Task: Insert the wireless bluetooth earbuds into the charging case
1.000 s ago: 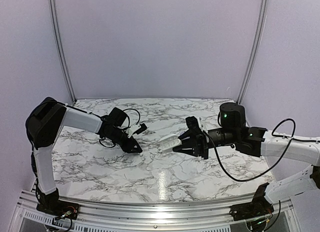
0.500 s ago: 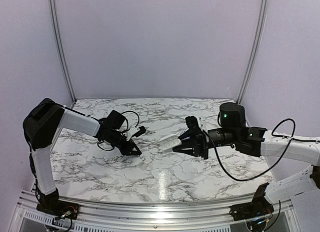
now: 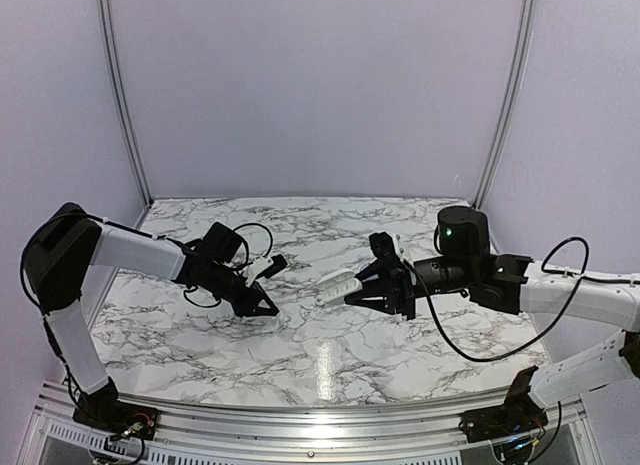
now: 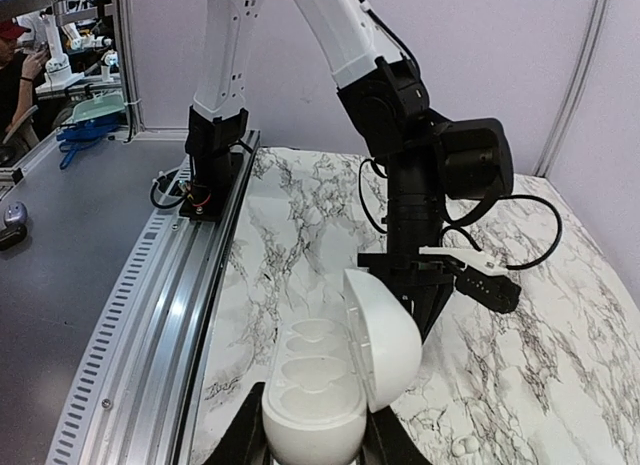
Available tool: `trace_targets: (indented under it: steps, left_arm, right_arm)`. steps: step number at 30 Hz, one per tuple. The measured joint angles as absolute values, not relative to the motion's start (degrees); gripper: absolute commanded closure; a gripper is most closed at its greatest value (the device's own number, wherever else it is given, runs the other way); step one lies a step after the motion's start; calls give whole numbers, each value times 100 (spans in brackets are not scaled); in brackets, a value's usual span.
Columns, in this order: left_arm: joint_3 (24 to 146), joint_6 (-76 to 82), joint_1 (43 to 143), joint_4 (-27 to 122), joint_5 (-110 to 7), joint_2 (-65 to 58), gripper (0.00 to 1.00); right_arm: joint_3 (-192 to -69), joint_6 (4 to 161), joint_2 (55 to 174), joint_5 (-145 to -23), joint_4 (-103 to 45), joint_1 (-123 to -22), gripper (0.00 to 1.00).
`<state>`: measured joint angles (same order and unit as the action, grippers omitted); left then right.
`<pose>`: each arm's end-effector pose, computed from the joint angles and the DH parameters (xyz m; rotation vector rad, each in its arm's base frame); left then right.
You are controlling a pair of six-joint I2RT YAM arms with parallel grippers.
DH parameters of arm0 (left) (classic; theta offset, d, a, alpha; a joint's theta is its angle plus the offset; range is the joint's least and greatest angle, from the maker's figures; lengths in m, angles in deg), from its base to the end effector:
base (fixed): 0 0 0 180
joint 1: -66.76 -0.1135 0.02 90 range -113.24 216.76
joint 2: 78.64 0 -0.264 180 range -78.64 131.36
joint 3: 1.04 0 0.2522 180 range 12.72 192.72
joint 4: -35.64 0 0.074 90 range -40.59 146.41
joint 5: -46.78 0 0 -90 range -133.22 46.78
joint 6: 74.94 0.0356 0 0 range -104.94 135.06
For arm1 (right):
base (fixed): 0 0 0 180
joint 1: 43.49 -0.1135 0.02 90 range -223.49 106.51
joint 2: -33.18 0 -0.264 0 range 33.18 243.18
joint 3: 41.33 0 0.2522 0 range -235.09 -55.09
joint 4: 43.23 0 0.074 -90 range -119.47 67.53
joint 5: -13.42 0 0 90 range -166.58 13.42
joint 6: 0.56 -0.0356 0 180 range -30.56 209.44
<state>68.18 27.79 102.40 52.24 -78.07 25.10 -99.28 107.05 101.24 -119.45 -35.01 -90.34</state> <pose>0.2769 -0.2236 0.1467 1.2478 2.1178 -0.9228 0.1633 0.2096 0.2826 -1.4410 1.2948 1.0477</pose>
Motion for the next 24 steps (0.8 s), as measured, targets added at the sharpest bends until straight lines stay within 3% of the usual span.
trace_targets:
  steps: [10, 24]
  left_arm:
    - [6196, 2159, 10303, 4275, -7728, 934, 100]
    - [6167, 1695, 11411, 3018, -7011, -690, 100]
  right_arm:
    - [-9928, 10374, 10274, -11718, -3851, -8947, 100]
    - [-9746, 9747, 10449, -11434, -5199, -8916, 100]
